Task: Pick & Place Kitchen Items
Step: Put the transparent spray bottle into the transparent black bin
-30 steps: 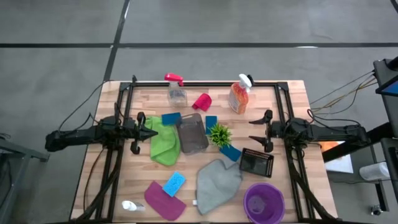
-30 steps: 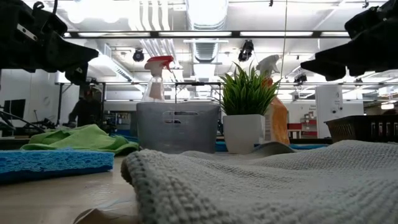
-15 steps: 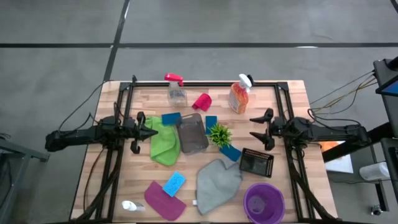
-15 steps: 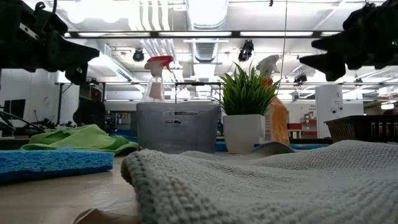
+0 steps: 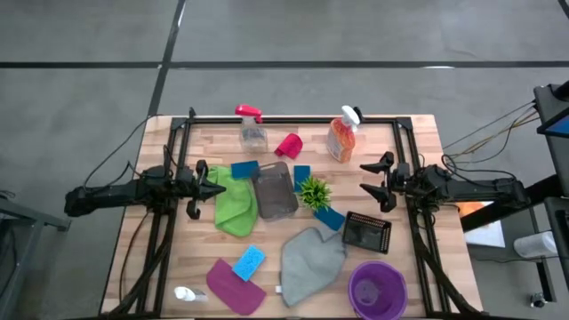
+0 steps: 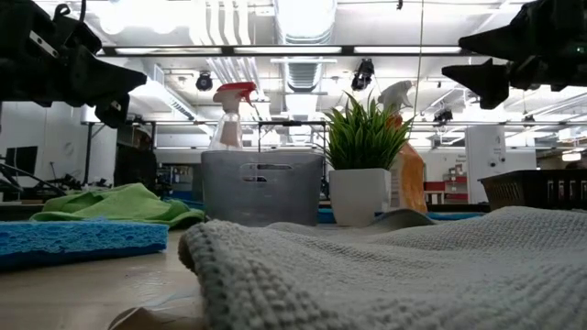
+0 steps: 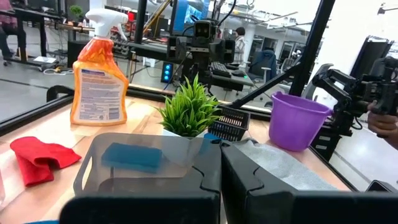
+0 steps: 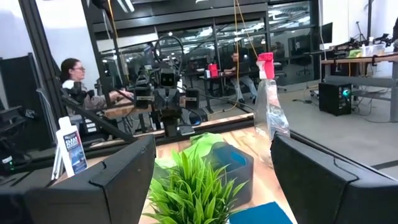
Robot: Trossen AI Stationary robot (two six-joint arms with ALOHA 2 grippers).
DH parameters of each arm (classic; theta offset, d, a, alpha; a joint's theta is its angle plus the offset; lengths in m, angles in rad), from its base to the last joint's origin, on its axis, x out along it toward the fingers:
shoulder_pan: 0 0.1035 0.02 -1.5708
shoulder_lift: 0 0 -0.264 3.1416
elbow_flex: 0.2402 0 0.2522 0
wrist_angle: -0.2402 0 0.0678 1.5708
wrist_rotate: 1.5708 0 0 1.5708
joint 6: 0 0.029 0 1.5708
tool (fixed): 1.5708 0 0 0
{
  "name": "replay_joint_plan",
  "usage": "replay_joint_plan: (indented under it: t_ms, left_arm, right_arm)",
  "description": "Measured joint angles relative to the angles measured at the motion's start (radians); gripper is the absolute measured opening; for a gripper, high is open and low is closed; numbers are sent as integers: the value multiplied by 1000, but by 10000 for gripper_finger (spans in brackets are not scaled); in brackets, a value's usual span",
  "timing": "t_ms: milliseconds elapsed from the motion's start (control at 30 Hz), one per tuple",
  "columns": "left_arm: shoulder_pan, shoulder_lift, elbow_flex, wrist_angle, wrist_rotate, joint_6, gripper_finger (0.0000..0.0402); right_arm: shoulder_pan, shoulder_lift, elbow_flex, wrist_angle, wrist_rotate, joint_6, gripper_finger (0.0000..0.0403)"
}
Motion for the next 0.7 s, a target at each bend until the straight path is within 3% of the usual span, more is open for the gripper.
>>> replay_joint_plan:
  t_ms: [367,700]
  left_arm:
    - [0,1,0,-14,-21,0,0]
    - [0,1,0,-16,-28,0,10]
  right_arm:
    - [0,12,2,2,-27,40,309]
    - [0,148,34,1,-65,2,309]
